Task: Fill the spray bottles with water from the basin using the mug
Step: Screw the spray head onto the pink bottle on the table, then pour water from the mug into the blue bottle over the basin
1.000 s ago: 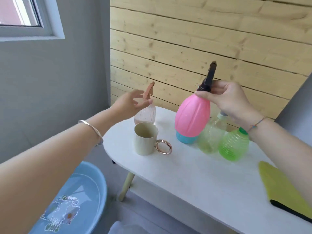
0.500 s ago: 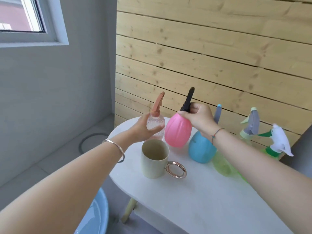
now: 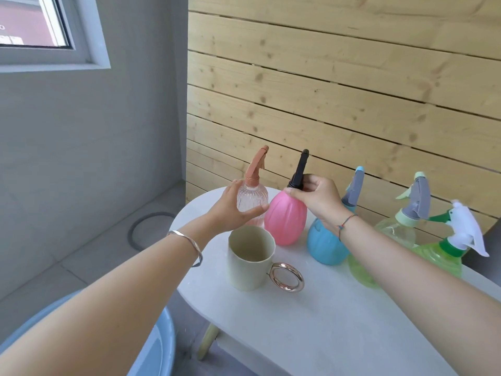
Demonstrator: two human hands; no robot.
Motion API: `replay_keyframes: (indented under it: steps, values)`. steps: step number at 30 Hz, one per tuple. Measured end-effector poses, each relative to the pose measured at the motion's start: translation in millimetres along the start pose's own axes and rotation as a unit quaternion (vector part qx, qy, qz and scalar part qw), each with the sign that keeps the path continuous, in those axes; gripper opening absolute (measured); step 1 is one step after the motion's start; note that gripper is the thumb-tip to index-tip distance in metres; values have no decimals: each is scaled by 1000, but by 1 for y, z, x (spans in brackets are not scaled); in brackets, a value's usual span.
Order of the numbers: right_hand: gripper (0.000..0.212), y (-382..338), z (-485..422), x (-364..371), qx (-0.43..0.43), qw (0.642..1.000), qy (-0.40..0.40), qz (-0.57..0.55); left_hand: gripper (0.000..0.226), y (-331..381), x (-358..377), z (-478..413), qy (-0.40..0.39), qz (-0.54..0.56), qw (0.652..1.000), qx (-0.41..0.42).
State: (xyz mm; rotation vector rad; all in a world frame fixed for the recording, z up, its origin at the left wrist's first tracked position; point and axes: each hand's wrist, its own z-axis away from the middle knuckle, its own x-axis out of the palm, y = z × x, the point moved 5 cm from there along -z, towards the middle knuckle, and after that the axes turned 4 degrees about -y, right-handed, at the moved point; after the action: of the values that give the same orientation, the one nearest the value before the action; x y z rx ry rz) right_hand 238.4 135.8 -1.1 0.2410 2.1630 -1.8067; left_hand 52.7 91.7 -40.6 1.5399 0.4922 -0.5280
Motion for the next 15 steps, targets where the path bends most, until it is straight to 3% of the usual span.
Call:
replay_keyframes:
  steps: [5,7,10,12,15]
  values:
    - [38,-12,20,-6,-18,997,-7,75,86,5,-3,10,20,26,999,-13]
    - [38,-24,48,-22,-100,988,64,99,95,3,-5,17,41,53,997,-31]
    - [37,-31,92,-51,-239,936,207,154,95,9,-10,28,85,84,992,-25]
    - [48,-15,93,-64,-214,933,246,154,91,19,-14,36,116,81,990,-4]
    - [67,18,75,-68,-63,971,201,111,85,38,-11,48,140,68,987,30]
